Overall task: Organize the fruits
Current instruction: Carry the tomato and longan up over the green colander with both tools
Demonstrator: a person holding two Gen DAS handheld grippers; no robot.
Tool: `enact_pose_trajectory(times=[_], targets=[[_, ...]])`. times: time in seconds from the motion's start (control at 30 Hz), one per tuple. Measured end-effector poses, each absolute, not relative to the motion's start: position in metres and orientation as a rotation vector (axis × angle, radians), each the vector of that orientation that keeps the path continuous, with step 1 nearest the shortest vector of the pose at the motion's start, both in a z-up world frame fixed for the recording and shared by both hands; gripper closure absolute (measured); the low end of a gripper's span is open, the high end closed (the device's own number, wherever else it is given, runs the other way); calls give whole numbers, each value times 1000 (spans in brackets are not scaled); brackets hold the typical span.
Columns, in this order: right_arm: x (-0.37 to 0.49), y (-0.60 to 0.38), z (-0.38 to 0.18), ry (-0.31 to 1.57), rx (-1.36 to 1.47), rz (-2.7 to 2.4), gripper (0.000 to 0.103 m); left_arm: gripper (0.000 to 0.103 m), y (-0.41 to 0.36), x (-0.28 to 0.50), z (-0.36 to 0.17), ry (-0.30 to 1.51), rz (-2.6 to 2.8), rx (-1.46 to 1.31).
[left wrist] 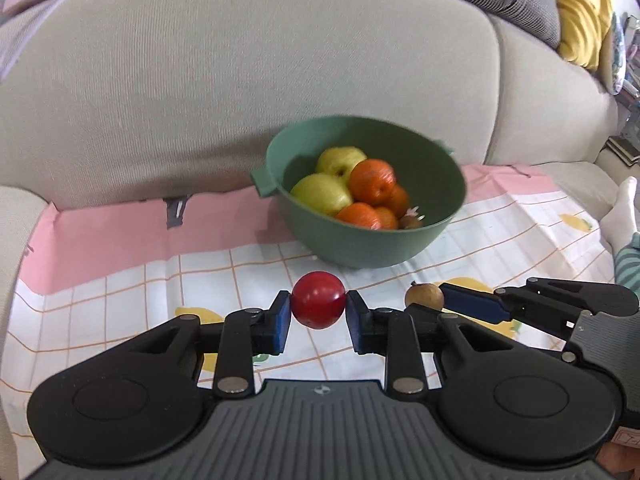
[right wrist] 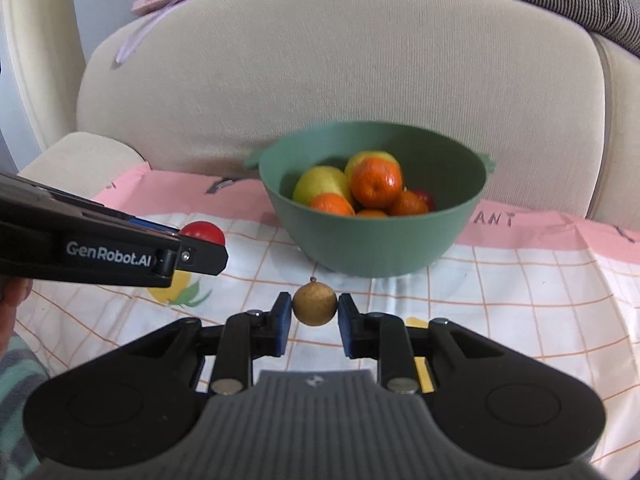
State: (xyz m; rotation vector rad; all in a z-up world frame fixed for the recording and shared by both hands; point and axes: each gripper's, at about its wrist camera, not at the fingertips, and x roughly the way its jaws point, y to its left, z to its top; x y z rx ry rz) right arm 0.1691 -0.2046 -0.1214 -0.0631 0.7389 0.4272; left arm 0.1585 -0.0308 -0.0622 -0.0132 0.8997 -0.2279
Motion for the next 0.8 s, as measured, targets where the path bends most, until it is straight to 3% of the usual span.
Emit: enact_pose_trajectory(times=[0.8], targets=[[152, -252, -49, 575, -91, 399, 82, 71, -69, 158, 0, 843, -240, 67]])
